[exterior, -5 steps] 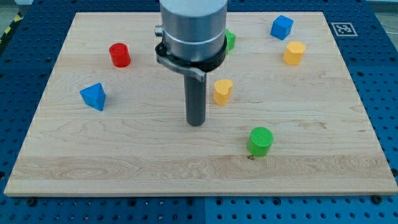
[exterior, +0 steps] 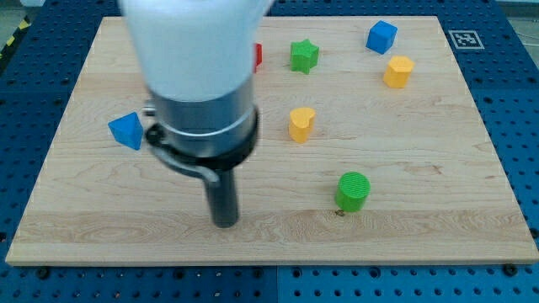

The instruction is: Push the blue triangle down the red circle

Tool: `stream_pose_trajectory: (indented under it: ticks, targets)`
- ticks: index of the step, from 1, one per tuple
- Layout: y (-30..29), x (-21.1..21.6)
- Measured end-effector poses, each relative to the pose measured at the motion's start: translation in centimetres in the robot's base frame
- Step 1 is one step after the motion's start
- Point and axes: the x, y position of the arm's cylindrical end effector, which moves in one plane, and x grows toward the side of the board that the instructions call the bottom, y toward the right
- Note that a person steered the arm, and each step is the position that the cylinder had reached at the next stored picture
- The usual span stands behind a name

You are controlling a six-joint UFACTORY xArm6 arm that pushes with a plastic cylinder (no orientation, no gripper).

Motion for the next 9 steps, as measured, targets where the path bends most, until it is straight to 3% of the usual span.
stream_pose_trajectory:
  ticks: [1, 3, 5, 7, 9]
  targets:
    - [-5.1, -0.3]
    - [-12.6, -5.8]
    - [-15.2, -9.1]
    - [-15.5, -11.9]
    - [-11.4, -12.1]
